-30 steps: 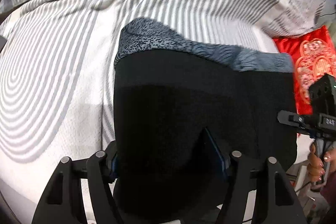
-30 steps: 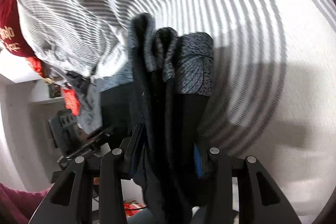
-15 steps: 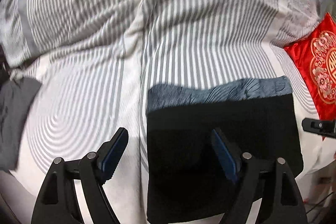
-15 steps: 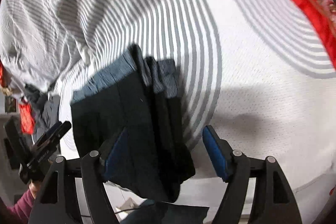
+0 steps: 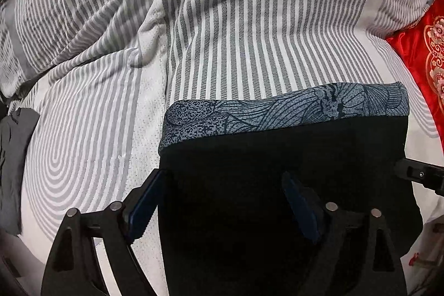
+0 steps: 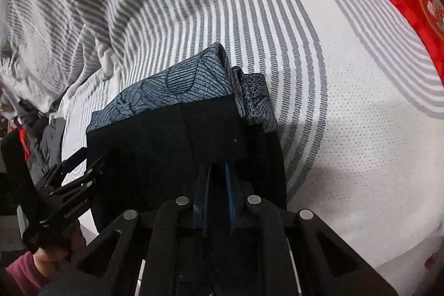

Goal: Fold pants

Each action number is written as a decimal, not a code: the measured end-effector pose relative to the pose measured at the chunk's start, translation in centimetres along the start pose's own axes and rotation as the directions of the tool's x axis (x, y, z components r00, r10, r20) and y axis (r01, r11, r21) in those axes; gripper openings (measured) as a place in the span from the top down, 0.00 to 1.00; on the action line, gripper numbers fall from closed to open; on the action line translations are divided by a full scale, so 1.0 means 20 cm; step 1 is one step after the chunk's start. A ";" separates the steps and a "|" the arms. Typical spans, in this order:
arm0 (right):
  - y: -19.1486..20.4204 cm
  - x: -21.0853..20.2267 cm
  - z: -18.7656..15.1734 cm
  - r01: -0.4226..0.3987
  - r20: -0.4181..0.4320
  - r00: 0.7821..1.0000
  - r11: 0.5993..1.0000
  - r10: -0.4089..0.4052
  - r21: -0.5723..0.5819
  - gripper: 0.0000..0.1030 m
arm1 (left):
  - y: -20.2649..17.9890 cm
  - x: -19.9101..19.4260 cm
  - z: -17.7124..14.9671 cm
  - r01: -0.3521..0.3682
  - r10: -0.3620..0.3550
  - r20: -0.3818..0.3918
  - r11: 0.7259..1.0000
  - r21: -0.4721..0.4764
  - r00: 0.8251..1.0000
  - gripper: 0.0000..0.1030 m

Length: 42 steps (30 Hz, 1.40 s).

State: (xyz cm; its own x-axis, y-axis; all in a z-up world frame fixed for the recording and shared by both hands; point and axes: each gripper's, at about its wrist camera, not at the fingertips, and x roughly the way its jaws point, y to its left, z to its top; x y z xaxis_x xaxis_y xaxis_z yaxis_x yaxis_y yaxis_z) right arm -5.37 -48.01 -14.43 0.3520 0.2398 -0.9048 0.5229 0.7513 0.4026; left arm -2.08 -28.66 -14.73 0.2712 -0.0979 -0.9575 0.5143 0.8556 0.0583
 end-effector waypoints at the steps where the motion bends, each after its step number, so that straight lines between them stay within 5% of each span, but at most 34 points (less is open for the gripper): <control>1: 0.00 0.00 0.00 0.002 0.001 1.000 1.000 -0.002 -0.005 0.91 | 0.01 0.01 0.00 0.006 -0.006 -0.006 1.000 -0.012 1.000 0.09; 11: 0.05 -0.06 -0.02 0.021 -0.023 1.000 1.000 -0.020 0.020 0.82 | -0.01 -0.09 -0.06 0.022 -0.022 -0.055 1.000 0.001 0.998 0.09; 15: 0.09 -0.13 -0.12 0.028 -0.027 0.999 0.999 -0.028 0.024 0.48 | -0.02 -0.18 -0.11 0.028 -0.027 -0.060 0.999 0.022 0.998 0.09; 20: 0.12 -0.19 -0.27 0.058 -0.049 0.997 0.998 -0.056 0.032 0.40 | -0.02 -0.29 -0.18 0.034 -0.031 -0.073 0.998 0.051 0.997 0.09; 23: 0.14 -0.21 -0.35 0.067 -0.067 0.996 0.997 -0.064 0.041 0.23 | 0.00 -0.34 -0.23 0.038 -0.032 -0.097 0.997 0.067 0.995 0.09; 30: 0.23 -0.30 -0.49 0.084 -0.072 0.994 0.995 -0.080 0.048 0.19 | 0.04 -0.48 -0.35 0.079 -0.067 -0.098 0.990 0.120 0.993 0.06; 35: 0.32 -0.37 -0.58 0.097 -0.043 0.994 0.995 -0.096 0.028 0.00 | 0.06 -0.57 -0.43 0.088 -0.078 -0.064 0.981 0.172 0.995 0.00; 42: 0.39 -0.44 -0.67 0.131 -0.015 0.991 0.991 -0.131 0.030 0.00 | 0.15 -0.70 -0.52 0.118 -0.123 0.020 0.976 0.185 0.992 0.00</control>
State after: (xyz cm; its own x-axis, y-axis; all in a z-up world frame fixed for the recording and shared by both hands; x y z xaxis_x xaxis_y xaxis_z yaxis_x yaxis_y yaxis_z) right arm -14.80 -36.02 -5.19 0.2688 0.1486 -0.9517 0.5875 0.7576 0.2842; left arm -12.73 -19.36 -4.09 0.2216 -0.2126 -0.9517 0.6842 0.7293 -0.0036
